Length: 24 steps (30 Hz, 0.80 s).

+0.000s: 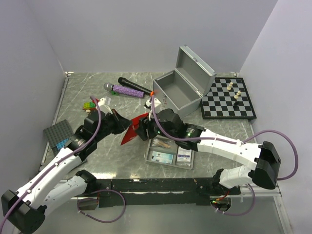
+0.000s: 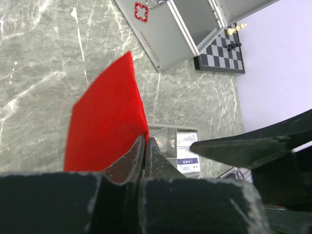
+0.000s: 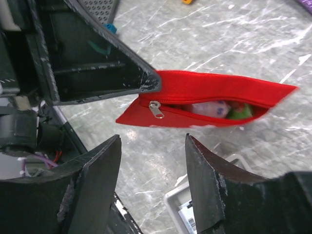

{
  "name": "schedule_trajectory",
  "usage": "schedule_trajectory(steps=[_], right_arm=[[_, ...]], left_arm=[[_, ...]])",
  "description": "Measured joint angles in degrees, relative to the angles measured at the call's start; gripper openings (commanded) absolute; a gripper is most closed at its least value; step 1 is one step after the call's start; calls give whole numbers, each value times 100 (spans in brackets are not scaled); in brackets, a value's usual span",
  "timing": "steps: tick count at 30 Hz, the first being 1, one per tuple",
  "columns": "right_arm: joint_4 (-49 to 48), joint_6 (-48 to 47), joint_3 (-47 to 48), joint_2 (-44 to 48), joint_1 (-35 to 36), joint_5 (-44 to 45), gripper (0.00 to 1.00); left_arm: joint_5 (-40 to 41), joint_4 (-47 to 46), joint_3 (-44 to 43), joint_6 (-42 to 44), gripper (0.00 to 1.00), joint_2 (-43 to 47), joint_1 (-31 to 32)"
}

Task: Organize the medicine kit

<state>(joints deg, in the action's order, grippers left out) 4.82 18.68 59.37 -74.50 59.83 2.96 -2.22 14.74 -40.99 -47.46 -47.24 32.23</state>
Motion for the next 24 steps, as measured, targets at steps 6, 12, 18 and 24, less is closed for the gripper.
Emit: schedule_trajectory(steps=[6,12,18,24], right_arm=[[13,24,81,-197,-11,-131,57],[81,42,323,-376,-26,-114,56],[74,50,459,-485,-74,-114,50],[76,90,531,-605,-157,-197,36]], left_arm=[[-11,50,-328,-26,1,0,2],[-44,61,-505,-24,1,4,11],[-98,105,-505,-33,1,15,13],[-120,107,-505,-33,1,26,28]])
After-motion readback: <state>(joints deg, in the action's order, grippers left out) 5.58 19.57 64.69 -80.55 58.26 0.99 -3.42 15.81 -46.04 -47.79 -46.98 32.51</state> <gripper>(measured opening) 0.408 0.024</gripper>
